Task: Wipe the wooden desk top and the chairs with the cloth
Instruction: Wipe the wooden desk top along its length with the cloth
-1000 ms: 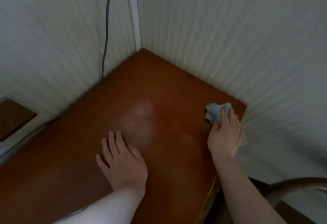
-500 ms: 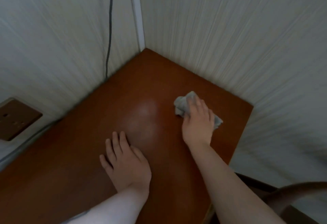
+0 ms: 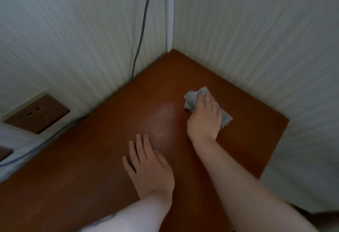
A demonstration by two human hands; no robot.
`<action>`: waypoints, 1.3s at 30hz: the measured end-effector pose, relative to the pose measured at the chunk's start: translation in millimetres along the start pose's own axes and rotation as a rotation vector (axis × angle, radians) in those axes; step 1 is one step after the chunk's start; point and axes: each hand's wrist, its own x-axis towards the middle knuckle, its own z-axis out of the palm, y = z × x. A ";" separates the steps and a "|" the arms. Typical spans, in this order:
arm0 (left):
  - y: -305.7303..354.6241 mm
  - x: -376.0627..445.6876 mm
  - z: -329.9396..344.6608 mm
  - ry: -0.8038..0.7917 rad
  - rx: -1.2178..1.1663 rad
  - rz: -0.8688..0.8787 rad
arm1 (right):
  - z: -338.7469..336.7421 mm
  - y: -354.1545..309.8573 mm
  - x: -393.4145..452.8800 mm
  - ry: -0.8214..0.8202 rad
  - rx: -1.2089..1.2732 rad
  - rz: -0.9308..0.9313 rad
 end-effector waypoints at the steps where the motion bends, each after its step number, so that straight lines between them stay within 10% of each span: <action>1: -0.1 1.1 0.4 0.001 -0.015 -0.003 | 3.5 -11.9 -17.1 0.022 0.031 -0.051; 6: -0.2 0.7 3.1 -0.034 0.007 0.010 | 17.3 -67.6 -5.8 -0.310 0.064 -0.647; 13: -1.0 2.4 6.7 0.017 -0.006 0.019 | 6.1 -8.5 24.1 -0.069 -0.091 0.021; 19: -0.4 2.1 6.8 -0.017 -0.010 -0.010 | 9.1 -36.3 20.3 -0.301 0.024 -0.644; 33: -6.6 -0.4 1.2 0.000 -0.117 0.043 | -39.4 105.1 -45.2 0.065 0.013 0.340; 39: -18.1 -4.5 -13.6 0.124 -0.666 -0.012 | -21.6 16.0 -185.0 -0.256 0.033 -0.508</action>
